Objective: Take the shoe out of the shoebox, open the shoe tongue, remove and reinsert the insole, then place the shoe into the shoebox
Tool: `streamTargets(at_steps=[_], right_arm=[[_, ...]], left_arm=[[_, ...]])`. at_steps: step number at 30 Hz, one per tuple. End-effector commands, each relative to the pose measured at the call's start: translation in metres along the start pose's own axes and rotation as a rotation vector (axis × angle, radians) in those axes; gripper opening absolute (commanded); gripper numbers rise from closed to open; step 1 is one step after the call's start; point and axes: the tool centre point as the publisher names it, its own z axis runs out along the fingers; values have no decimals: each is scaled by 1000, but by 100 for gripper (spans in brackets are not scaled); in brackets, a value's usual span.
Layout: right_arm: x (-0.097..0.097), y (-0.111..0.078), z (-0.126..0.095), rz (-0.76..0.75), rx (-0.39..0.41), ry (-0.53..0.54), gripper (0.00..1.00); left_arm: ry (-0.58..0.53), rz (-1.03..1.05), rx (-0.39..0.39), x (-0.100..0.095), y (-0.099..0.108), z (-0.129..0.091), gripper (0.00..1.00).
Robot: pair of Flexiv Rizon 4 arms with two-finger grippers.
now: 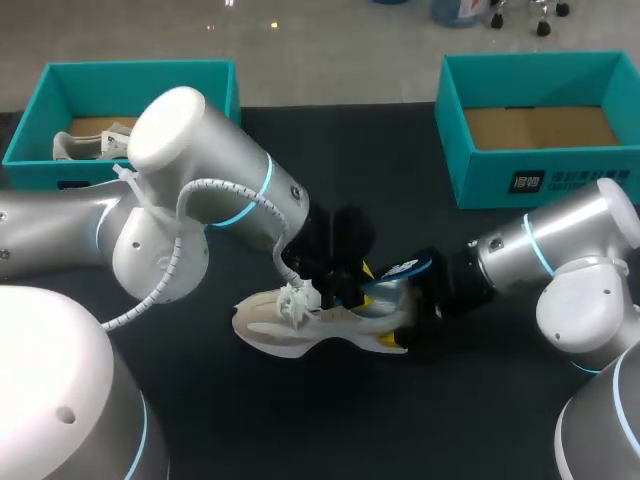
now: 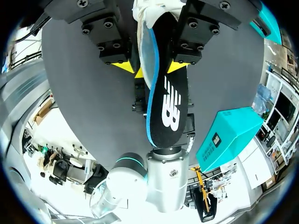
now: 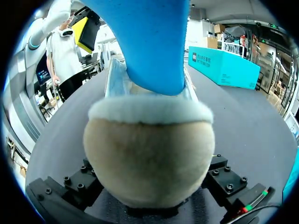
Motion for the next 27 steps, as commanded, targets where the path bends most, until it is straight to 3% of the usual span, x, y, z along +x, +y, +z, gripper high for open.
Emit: streamTargets(at_steps=[1,15,21,27], right_arm=[[1,-4,4,1,4,-1,0],[1,-4,4,1,4,-1,0],[1,-4,4,1,4,-1,0],[1,-4,4,1,4,-1,0]], left_arm=[[-47,-9,0,4,7,-3,39],[-131,-14,-21,-8,15,-2,32],[-135,-8,-28,-10,13,2,21],[-138,-16,-33,-13,14,6,17]])
